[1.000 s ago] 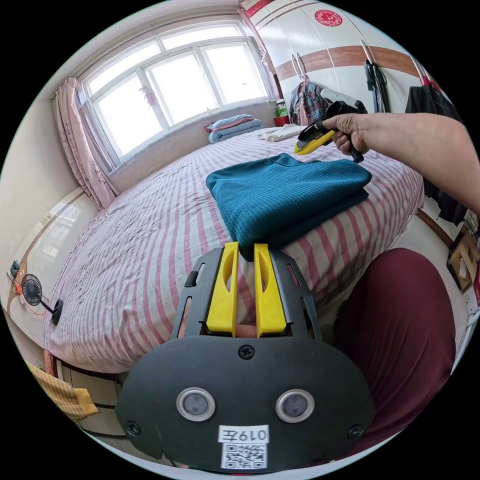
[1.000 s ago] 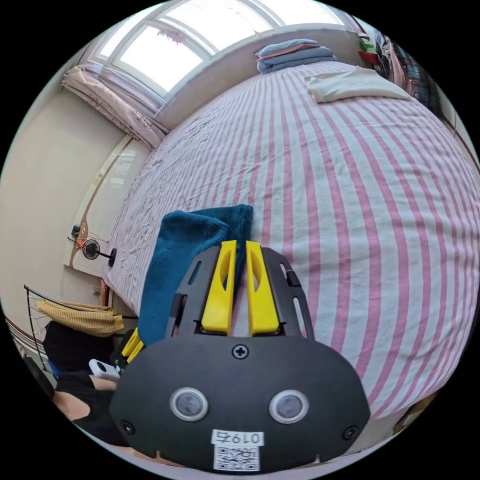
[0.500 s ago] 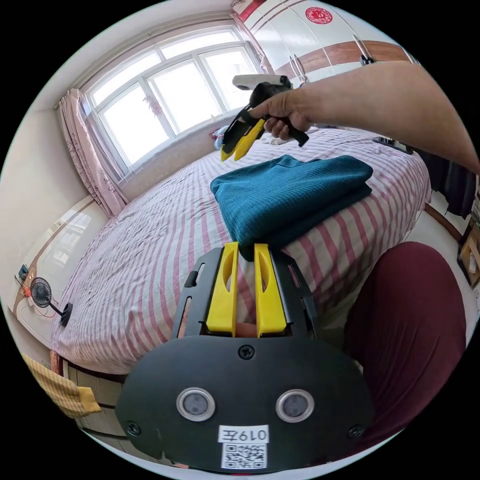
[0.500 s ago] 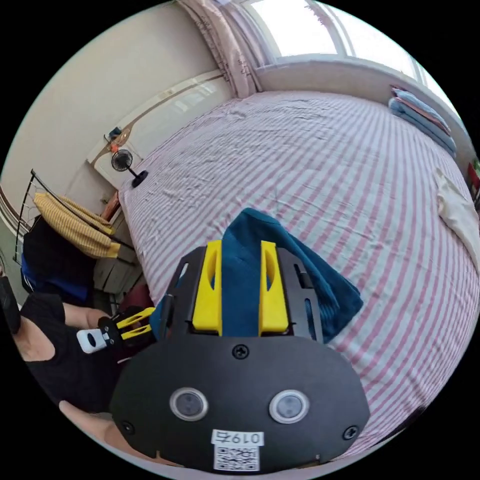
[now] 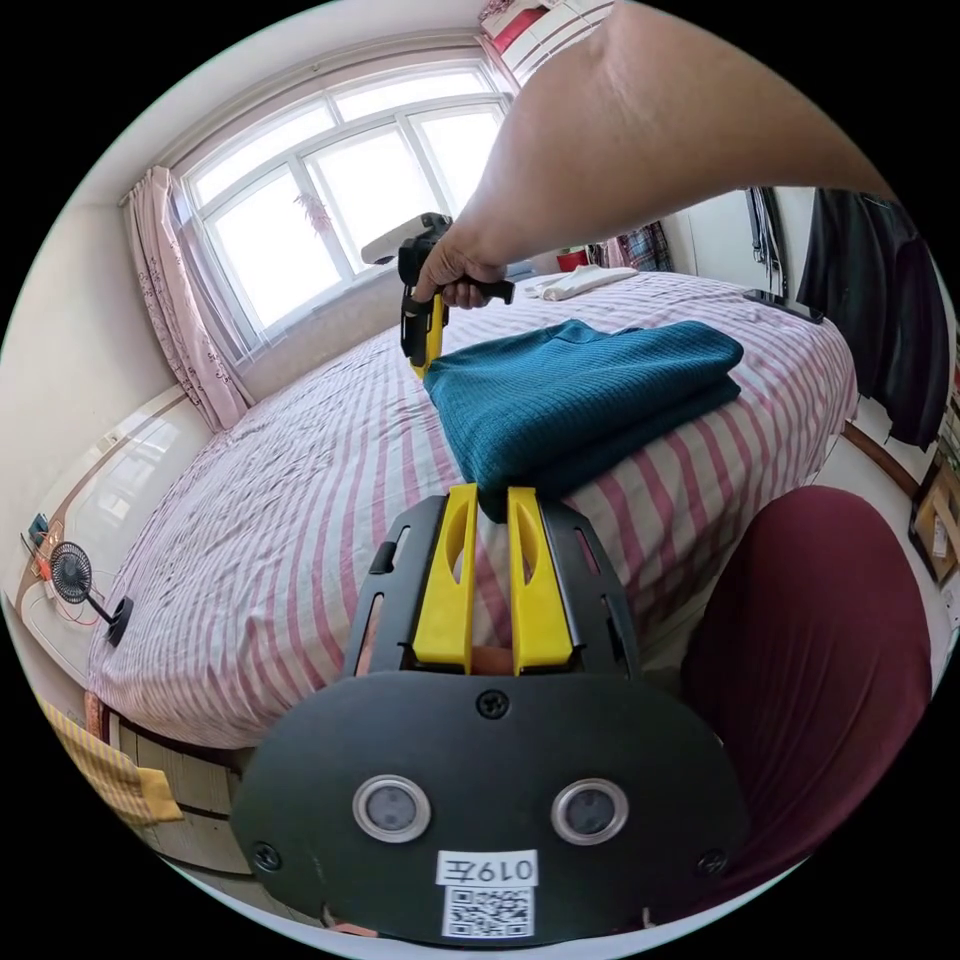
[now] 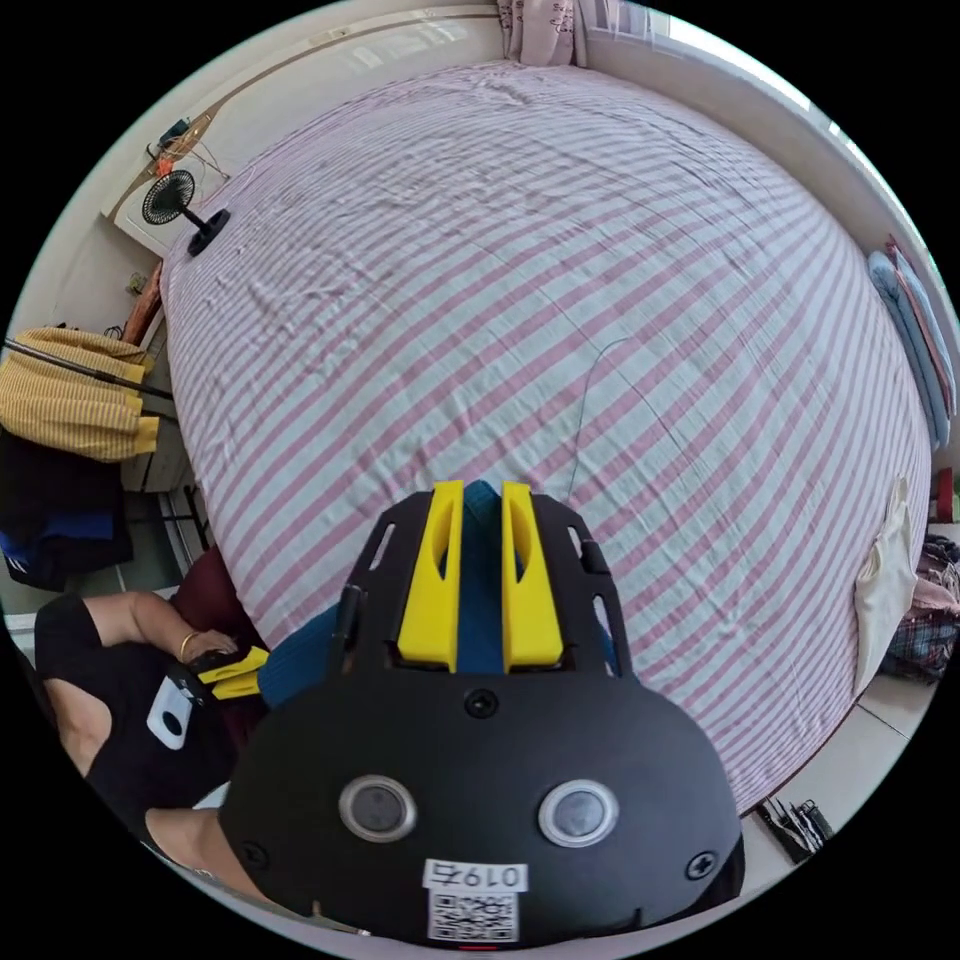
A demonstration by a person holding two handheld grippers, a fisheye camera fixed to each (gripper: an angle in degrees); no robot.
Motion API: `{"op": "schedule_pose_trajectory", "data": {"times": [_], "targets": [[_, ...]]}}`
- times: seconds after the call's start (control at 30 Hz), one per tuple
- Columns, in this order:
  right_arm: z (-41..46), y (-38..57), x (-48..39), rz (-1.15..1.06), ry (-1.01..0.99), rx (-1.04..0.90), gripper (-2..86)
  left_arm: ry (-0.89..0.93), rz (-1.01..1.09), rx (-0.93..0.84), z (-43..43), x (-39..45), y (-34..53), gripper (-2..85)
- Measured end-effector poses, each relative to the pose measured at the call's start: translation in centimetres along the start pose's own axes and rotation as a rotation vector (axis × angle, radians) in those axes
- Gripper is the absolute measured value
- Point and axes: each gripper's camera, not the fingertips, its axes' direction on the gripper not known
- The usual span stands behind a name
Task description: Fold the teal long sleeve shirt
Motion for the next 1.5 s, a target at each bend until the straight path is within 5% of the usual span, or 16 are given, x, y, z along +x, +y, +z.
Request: {"op": "schedule_pose_trajectory", "data": {"times": [0.37, 0.5, 0.7, 0.97, 1.13, 1.5], "targets": [[2.5, -0.1, -0.7, 0.052, 0.015, 0.091, 2.8, -0.069, 0.038, -0.011, -0.2, 1.5, 0.2, 0.9], [1.2, 1.9, -0.1, 0.092, -0.054, 0.193, 7.9, -0.069, 0.035, -0.006, -0.2, 1.5, 0.3, 0.8], [-2.1, 8.1, 0.9, 0.148, -0.108, 0.430, 4.2, -0.076, 0.027, -0.009, -0.3, 1.6, 0.3, 0.8], [1.9, 13.1, 3.8, 0.251, -0.046, 0.307, 7.0, -0.069, 0.020, 0.000, -0.3, 1.3, 0.6, 0.7], [4.1, 14.5, 4.1, 0.229, -0.048, 0.255, 1.0, -0.069, 0.016, 0.003, -0.3, 1.2, 0.8, 0.7], [6.5, 16.6, 2.8, 0.252, 0.037, 0.290, 2.7, -0.073, 0.023, 0.010, -0.2, 1.0, 1.0, 0.7]]}}
